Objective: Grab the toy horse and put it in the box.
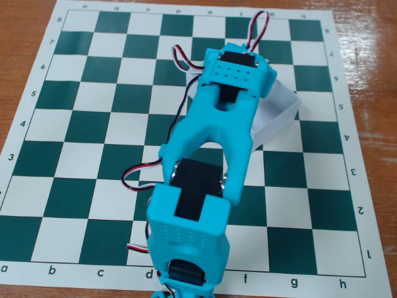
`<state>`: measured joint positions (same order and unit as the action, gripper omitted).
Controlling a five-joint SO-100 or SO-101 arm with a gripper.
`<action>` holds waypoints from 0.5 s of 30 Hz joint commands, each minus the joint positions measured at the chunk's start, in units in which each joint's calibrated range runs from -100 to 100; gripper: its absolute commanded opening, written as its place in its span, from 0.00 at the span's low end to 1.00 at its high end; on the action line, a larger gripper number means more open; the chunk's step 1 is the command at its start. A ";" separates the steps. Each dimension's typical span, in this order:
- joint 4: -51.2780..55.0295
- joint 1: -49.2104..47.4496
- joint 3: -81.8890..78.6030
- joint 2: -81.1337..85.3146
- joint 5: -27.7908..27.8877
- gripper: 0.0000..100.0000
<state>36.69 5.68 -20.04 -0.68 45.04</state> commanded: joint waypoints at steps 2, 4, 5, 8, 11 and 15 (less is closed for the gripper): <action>-0.56 -2.32 4.24 -1.18 -1.31 0.04; -0.39 -2.03 4.88 -1.53 -2.28 0.25; -0.23 -1.68 5.15 -1.80 -2.28 0.34; -0.15 -0.60 5.24 -2.15 -2.04 0.40; -0.06 0.47 4.70 -2.33 -1.75 0.50; -1.31 1.18 4.70 -2.68 -1.60 0.50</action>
<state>36.16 5.83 -17.77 -3.74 43.07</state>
